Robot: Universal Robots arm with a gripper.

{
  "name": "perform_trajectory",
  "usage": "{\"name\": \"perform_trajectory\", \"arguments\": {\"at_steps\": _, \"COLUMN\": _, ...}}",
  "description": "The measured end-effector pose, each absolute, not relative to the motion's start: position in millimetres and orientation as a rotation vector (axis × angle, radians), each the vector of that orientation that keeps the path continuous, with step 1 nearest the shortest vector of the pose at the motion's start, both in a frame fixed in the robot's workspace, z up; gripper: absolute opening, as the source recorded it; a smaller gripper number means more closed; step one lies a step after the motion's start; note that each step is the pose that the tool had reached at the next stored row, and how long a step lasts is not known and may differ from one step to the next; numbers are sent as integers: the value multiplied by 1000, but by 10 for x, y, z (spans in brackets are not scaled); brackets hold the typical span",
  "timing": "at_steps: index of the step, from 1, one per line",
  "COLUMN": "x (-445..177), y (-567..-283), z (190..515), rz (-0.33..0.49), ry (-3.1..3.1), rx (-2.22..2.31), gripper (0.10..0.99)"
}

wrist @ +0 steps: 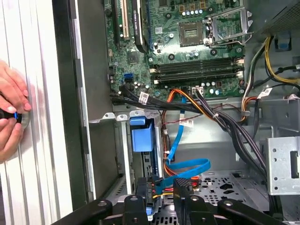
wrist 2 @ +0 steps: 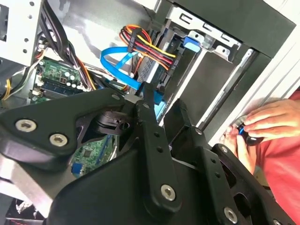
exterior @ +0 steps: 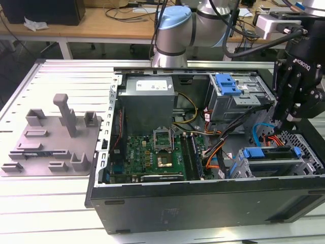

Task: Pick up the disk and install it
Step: 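Insert the second disk wire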

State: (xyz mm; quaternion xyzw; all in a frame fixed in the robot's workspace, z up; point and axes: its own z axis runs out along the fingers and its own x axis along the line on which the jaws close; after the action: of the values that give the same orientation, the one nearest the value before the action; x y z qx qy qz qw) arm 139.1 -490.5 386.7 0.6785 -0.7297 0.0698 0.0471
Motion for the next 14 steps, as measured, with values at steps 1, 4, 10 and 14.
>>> {"name": "perform_trajectory", "arguments": {"at_steps": 1, "x": 1391, "y": -4905, "z": 3867, "rz": 218, "ry": -2223, "rx": 2067, "gripper": 365}}
{"name": "perform_trajectory", "arguments": {"at_steps": 4, "x": 1391, "y": -4905, "z": 3862, "rz": 237, "ry": -2214, "rx": 2059, "gripper": 365}}
{"name": "perform_trajectory", "arguments": {"at_steps": 10, "x": 1397, "y": -4899, "z": 3852, "rz": 236, "ry": -2212, "rx": 2058, "gripper": 365}}
{"name": "perform_trajectory", "arguments": {"at_steps": 14, "x": 1407, "y": -4896, "z": 3852, "rz": 233, "ry": -2209, "rx": 2056, "gripper": 365}}
